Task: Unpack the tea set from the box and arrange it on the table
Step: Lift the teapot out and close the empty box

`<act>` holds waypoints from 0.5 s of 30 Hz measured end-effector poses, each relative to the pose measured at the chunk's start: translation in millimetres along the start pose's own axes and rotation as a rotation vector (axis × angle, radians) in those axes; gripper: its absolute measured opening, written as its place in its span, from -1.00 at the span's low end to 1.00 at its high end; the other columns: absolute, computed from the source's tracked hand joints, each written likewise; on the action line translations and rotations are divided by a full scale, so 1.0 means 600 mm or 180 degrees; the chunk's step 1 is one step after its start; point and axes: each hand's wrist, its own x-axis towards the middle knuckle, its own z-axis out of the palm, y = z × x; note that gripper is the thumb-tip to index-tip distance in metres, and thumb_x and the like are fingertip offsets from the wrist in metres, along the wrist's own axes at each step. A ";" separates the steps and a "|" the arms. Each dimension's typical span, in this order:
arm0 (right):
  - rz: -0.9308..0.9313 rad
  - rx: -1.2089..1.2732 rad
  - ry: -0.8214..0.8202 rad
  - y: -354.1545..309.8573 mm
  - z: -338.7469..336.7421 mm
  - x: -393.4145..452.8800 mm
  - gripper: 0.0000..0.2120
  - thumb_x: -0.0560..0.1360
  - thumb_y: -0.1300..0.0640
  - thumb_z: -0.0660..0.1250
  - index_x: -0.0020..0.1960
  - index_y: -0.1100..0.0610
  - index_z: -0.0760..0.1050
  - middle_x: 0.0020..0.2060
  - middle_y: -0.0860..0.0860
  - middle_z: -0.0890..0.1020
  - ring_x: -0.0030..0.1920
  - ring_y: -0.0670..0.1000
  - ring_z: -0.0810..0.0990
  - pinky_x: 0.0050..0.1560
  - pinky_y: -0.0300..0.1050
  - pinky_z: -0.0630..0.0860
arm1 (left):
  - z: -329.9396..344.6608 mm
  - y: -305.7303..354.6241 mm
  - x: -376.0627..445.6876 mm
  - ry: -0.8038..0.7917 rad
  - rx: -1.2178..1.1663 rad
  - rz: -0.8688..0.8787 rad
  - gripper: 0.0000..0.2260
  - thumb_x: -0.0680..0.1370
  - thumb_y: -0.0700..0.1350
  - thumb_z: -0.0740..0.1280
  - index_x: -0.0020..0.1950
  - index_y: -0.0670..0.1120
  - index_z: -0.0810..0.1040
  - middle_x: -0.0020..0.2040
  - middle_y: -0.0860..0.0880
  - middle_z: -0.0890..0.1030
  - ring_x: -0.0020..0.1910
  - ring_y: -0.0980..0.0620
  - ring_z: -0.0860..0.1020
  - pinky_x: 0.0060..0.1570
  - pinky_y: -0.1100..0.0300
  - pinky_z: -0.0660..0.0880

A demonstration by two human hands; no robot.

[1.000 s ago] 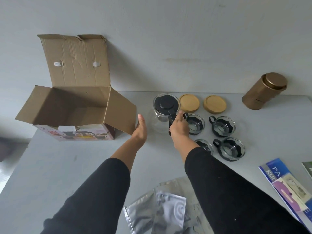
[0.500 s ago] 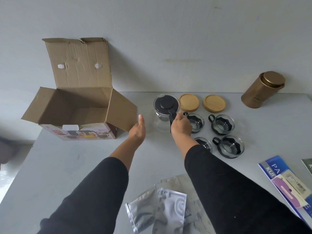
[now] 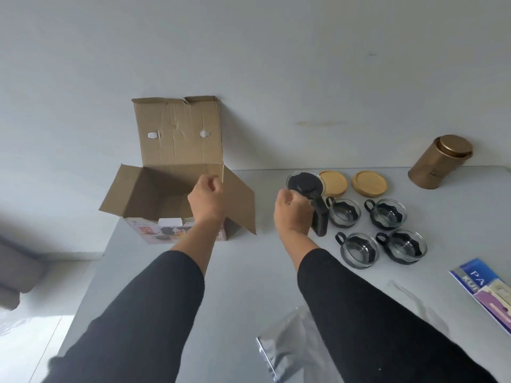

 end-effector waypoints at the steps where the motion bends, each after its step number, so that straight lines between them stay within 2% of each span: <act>1: 0.0190 -0.0004 -0.0261 -0.004 0.025 -0.008 -0.59 0.50 0.02 0.06 -0.28 0.27 0.51 -0.23 0.17 0.62 -0.17 0.18 0.54 -0.18 -0.09 0.42 | -0.027 -0.006 0.011 0.0218 0.0012 0.0077 -0.74 0.60 -0.13 0.13 0.14 -0.14 0.56 0.05 -0.07 0.62 0.01 -0.02 0.54 0.03 0.17 0.43; 3: 0.0670 -0.0077 -0.0726 -0.010 0.077 -0.026 -0.52 0.51 -0.04 0.03 -0.08 0.26 0.60 -0.11 0.15 0.67 -0.06 0.16 0.59 -0.03 -0.07 0.50 | -0.080 -0.028 0.035 0.0533 0.0144 0.0097 -0.77 0.59 -0.14 0.14 0.15 -0.12 0.53 0.09 -0.06 0.56 0.06 -0.02 0.50 0.10 0.14 0.40; 5: 0.1135 -0.0068 -0.0908 -0.016 0.123 -0.043 -0.45 0.52 -0.13 0.00 0.08 0.26 0.56 0.01 0.15 0.65 0.01 0.15 0.59 0.08 -0.02 0.49 | -0.130 -0.060 0.065 0.0798 0.0576 -0.0046 -0.76 0.57 -0.10 0.17 0.22 -0.06 0.47 0.21 -0.06 0.47 0.23 -0.05 0.42 0.25 0.05 0.30; 7: 0.1519 0.0024 -0.0918 -0.026 0.152 -0.057 -0.46 0.54 -0.15 0.00 0.06 0.28 0.51 0.00 0.15 0.64 0.01 0.15 0.59 0.07 -0.01 0.49 | -0.177 -0.092 0.096 0.0908 0.1042 -0.0437 -0.66 0.54 -0.07 0.22 0.32 -0.03 0.38 0.36 -0.06 0.32 0.38 -0.07 0.27 0.33 -0.02 0.20; 9: 0.1750 0.0204 -0.0842 -0.040 0.168 -0.068 -0.58 0.56 -0.08 0.03 -0.10 0.24 0.46 -0.16 0.12 0.60 -0.07 0.12 0.59 -0.01 -0.05 0.50 | -0.215 -0.121 0.124 0.0709 0.1204 -0.0994 -0.52 0.50 -0.05 0.28 0.39 -0.07 0.26 0.44 -0.09 0.19 0.43 -0.10 0.16 0.34 -0.06 0.20; 10: 0.1862 0.0335 -0.0799 -0.045 0.174 -0.072 -0.64 0.56 -0.03 0.06 -0.19 0.22 0.43 -0.24 0.10 0.57 -0.15 0.10 0.58 -0.12 -0.09 0.49 | -0.229 -0.135 0.136 0.0507 0.1168 -0.1257 -0.47 0.49 -0.02 0.31 0.41 -0.09 0.22 0.43 -0.12 0.20 0.42 -0.13 0.19 0.32 -0.08 0.24; 12: 0.2060 0.0580 -0.0675 -0.049 0.184 -0.078 -0.72 0.53 0.06 0.11 -0.28 0.19 0.39 -0.25 0.10 0.56 -0.23 0.07 0.56 -0.34 -0.16 0.36 | -0.246 -0.156 0.152 0.0099 0.0748 -0.1628 -0.43 0.47 0.00 0.36 0.37 -0.15 0.21 0.31 -0.18 0.37 0.27 -0.18 0.40 0.16 -0.06 0.43; 14: 0.2197 0.0849 -0.0413 -0.050 0.191 -0.081 -0.81 0.49 0.11 0.18 -0.23 0.19 0.42 -0.17 0.13 0.63 -0.17 0.08 0.62 -0.36 -0.15 0.34 | -0.252 -0.170 0.155 -0.0155 0.0310 -0.1658 -0.48 0.47 -0.01 0.38 0.31 -0.18 0.28 0.16 -0.19 0.51 0.04 -0.19 0.55 -0.12 0.03 0.52; 15: 0.2245 0.0976 -0.0293 -0.054 0.192 -0.084 -0.85 0.49 0.13 0.23 -0.16 0.20 0.47 -0.11 0.13 0.66 -0.14 0.08 0.64 -0.34 -0.14 0.36 | -0.252 -0.174 0.154 -0.0220 0.0309 -0.1540 -0.52 0.47 -0.03 0.38 0.29 -0.18 0.33 0.13 -0.18 0.54 -0.01 -0.18 0.57 -0.18 0.07 0.51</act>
